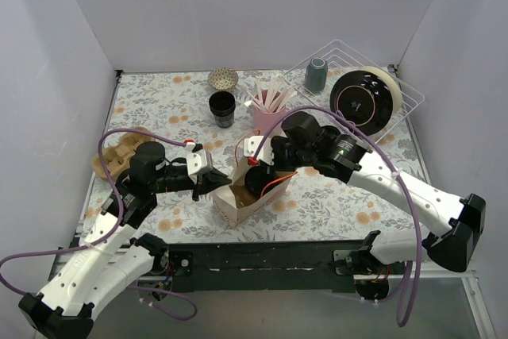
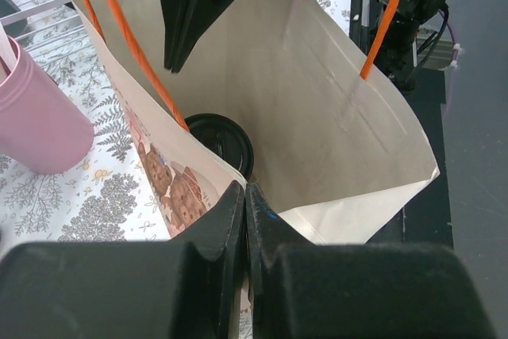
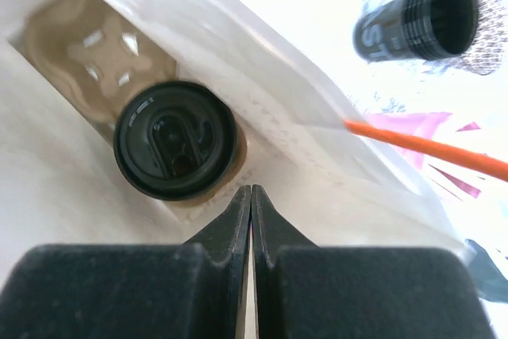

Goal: Pack the takeout coffee

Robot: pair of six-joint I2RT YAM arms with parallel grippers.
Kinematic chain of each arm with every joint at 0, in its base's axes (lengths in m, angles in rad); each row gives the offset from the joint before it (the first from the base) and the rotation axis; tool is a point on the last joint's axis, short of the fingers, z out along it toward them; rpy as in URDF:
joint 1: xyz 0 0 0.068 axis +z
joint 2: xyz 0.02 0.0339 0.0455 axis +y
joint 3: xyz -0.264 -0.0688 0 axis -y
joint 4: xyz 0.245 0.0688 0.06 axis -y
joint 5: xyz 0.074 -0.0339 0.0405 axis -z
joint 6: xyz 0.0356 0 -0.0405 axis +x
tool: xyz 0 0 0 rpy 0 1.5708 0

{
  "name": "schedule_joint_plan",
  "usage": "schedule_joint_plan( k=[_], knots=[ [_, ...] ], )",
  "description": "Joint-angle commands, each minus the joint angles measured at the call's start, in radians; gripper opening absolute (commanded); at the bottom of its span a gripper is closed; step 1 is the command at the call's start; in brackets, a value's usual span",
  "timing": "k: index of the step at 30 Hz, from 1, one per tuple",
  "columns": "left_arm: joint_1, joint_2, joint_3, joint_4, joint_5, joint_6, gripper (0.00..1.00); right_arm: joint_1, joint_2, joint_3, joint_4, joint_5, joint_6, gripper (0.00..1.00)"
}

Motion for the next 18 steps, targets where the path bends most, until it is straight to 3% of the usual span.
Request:
schedule_joint_plan(
  k=[1,8,18],
  knots=[
    [-0.003,-0.001,0.028,-0.024,-0.025,0.073,0.00,-0.003,-0.093,0.001,0.032,-0.042,0.079,0.07],
    [-0.005,0.026,0.060,0.013,-0.068,0.151,0.00,0.017,-0.214,-0.186,0.009,-0.090,-0.004,0.04],
    [-0.003,0.062,0.088,0.042,-0.082,0.168,0.00,0.057,-0.235,-0.194,-0.043,-0.090,-0.094,0.03]
  ],
)
